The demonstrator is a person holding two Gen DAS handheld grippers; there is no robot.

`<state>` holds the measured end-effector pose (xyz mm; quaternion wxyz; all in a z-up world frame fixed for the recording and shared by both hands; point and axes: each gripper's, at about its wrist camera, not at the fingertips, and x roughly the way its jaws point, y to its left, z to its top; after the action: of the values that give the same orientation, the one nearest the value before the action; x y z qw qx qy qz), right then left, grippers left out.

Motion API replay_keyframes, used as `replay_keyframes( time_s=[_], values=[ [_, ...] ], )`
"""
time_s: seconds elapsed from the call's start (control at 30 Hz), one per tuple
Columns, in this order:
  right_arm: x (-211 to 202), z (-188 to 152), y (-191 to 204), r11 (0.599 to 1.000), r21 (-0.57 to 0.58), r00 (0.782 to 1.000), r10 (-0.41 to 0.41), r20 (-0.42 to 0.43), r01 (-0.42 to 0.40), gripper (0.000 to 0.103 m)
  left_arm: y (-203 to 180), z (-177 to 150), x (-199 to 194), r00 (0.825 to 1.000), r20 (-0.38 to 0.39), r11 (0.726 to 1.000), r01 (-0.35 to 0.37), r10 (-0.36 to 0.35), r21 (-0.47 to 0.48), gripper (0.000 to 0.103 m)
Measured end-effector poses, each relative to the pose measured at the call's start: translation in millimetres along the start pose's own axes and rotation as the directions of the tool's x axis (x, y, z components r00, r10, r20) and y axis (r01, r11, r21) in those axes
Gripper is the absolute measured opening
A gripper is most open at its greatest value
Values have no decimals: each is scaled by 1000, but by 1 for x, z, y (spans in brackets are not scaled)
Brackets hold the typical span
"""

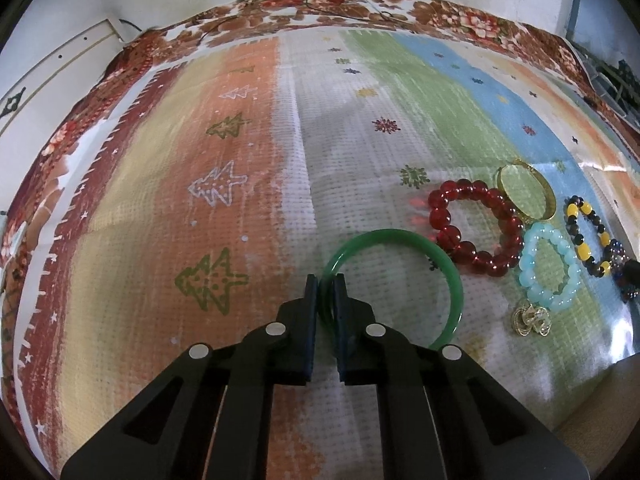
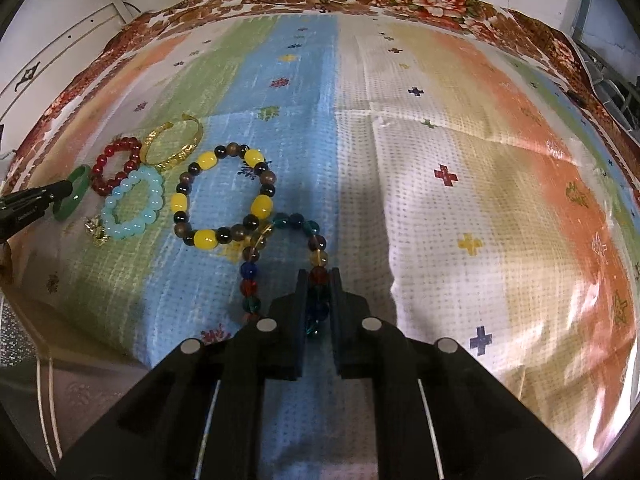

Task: Organize jewelry
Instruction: 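Lift the multicolour bracelet with the right tool while the left tool lifts the green bangle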

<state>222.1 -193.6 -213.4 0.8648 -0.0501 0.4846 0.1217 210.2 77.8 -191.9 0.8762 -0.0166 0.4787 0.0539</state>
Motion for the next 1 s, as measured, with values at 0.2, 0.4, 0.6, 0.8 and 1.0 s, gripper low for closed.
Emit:
replay_keyframes(
  time_s=[0.2,0.4,0.6,0.8,1.0],
  values=[
    [-16,-2,8,1000,-14,1000,19,18,-19,11,2,-7,-14,1000,15,1000,11,-10,-25,7],
    [-42,-4,18,999,-18,997,49,56,-48,11,-13,-11,-47,997,70,999,31,-29,-23,7],
    [-69,-7,27,997,-29,994,68,89,-65,11,-24,-25,-64,996,85,1000,17,-15,-20,8],
    [-88,-10,34,996,-50,991,75,111,-70,11,-11,-27,-85,992,122,997,-5,14,-75,8],
    [-112,-10,42,995,-68,986,83,148,-73,11,-13,-29,-109,988,151,997,-2,13,-77,8]
  ],
)
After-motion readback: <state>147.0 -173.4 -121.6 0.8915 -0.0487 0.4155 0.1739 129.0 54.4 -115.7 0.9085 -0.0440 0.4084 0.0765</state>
